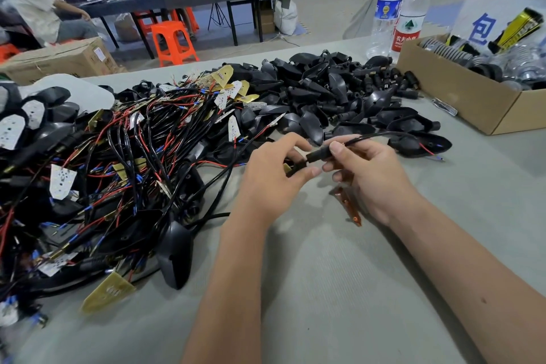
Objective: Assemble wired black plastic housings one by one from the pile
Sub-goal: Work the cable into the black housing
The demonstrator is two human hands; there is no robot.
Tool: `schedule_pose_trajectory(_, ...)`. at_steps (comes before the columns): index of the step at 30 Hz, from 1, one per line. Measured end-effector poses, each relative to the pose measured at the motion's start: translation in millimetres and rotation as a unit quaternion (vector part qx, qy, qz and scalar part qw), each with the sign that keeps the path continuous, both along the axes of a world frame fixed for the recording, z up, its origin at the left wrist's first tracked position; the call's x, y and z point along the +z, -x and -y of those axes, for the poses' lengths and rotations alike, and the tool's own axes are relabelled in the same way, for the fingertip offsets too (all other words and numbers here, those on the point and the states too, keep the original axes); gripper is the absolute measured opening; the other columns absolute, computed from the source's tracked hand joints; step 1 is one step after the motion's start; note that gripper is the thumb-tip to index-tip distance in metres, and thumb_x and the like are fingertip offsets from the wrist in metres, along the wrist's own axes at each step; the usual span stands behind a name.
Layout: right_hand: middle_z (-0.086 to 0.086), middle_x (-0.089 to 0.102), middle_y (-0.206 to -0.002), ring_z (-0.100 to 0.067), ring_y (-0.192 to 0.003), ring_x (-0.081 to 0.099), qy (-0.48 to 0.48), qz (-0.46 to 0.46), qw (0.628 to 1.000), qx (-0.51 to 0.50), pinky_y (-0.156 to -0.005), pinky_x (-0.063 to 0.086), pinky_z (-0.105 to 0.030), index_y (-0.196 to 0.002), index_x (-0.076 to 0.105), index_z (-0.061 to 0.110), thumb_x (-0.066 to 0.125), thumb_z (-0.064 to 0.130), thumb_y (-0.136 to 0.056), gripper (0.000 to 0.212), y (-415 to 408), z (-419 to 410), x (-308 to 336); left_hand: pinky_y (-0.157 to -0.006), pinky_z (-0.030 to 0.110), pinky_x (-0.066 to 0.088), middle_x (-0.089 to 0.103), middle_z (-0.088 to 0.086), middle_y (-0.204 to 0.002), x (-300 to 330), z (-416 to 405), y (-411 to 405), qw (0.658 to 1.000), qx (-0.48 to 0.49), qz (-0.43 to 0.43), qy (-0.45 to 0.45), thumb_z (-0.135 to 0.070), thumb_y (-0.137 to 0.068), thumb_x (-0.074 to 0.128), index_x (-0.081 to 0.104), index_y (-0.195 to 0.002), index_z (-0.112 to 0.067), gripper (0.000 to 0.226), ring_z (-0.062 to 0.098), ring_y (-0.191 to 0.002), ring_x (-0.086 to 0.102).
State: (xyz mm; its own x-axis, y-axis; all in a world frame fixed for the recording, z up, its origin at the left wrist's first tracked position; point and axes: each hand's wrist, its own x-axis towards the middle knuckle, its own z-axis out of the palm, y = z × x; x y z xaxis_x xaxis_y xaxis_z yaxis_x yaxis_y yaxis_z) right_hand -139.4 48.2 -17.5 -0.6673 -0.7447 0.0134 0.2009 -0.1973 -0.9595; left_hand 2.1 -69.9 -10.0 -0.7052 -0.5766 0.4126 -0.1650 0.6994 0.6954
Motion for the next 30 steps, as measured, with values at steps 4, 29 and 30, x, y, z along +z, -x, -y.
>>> schedule_pose_trajectory(4, -0.014, 0.072, -0.09, -0.015, -0.072, 0.068, 0.025, 0.024, 0.999, -0.021, -0.057, 0.053, -0.02, -0.118, 0.065, -0.01, 0.065, 0.007, -0.097, 0.027, 1, 0, -3, -0.078, 0.014, 0.048, 0.071, -0.024, -0.087, -2, 12, -9, 0.999, 0.013, 0.012, -0.035, -0.024, -0.077, 0.09, 0.077, -0.103, -0.024, 0.029, -0.006, -0.084, 0.065)
schedule_pose_trajectory(29, -0.013, 0.078, -0.111, -0.019, -0.097, 0.073, 0.069, 0.002, 0.997, 0.017, -0.073, 0.054, -0.022, -0.106, 0.075, 0.009, 0.062, -0.004, -0.094, 0.021, 5, -2, -8, -0.056, 0.02, 0.035, 0.064, 0.0, -0.068, -5, 14, -10, 0.997, 0.002, -0.014, -0.077, -0.031, -0.096, 0.065, 0.08, -0.09, -0.027, 0.017, 0.006, -0.06, 0.049)
schedule_pose_trajectory(30, -0.012, 0.078, -0.111, -0.02, -0.099, 0.073, 0.065, -0.007, 0.998, 0.012, -0.075, 0.053, -0.023, -0.105, 0.075, 0.011, 0.062, -0.004, -0.095, 0.022, 5, -2, -8, -0.054, 0.017, 0.034, 0.064, -0.002, -0.068, -5, 13, -10, 0.997, 0.005, -0.016, -0.072, -0.029, -0.096, 0.066, 0.08, -0.09, -0.027, 0.016, 0.004, -0.06, 0.048)
